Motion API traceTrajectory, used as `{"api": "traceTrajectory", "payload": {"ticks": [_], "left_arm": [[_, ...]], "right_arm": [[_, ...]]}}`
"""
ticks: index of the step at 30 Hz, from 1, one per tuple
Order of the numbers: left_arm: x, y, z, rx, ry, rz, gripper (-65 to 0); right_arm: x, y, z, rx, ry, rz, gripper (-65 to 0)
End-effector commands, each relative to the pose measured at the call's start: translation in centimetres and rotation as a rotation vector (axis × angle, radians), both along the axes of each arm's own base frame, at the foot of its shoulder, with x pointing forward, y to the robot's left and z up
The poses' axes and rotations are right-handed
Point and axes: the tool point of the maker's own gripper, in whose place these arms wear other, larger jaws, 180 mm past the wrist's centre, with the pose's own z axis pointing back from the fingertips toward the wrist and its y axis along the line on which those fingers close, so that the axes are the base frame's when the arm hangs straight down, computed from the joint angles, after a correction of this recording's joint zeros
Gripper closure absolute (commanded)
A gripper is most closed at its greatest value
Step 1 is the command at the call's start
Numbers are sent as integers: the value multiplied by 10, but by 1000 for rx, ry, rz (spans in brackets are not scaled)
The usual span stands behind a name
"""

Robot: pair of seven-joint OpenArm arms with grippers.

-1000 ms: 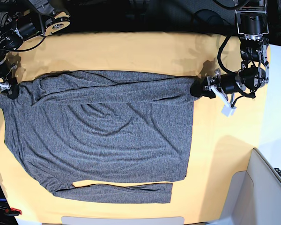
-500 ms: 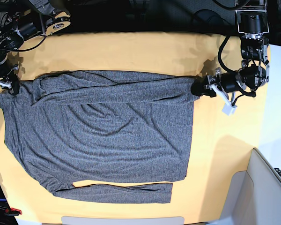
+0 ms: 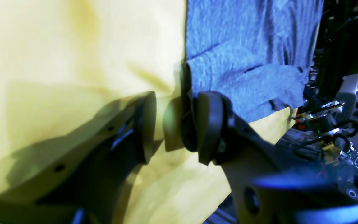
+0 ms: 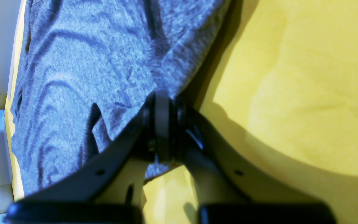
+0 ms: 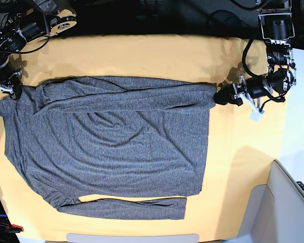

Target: Fold the T-shirt properly

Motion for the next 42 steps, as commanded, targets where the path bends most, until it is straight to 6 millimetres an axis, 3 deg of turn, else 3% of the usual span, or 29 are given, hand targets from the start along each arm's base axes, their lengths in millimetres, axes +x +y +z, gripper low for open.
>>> {"api": "traceTrajectory", "payload": {"ticks": [1, 12, 17, 24, 29, 34, 38, 42], "left_arm": [[-6, 8, -9, 60, 40, -14, -267], [-13, -41, -14, -35, 67, -74, -271], [-13, -48, -12, -47, 62, -85, -270], [-4, -63, 17, -33, -24, -164, -270], [-3, -65, 17, -36, -25, -162, -267], [-3, -64, 17, -33, -24, -162, -168], [-2, -63, 17, -31, -27, -160, -11], [-2, -53, 19, -6, -28, -162, -6]], "right_arm": [[-1, -6, 4, -21, 11, 3, 0], [-3, -5, 3, -22, 16, 5, 0], [-3, -5, 3, -22, 16, 5, 0], [-3, -4, 1, -17, 16, 6, 0], [-2, 6, -11, 29, 28, 15, 0], [-3, 10, -18, 50, 38, 19, 0], [-3, 10, -18, 50, 38, 21, 0], [-8, 7, -18, 41, 48, 20, 0]]}}
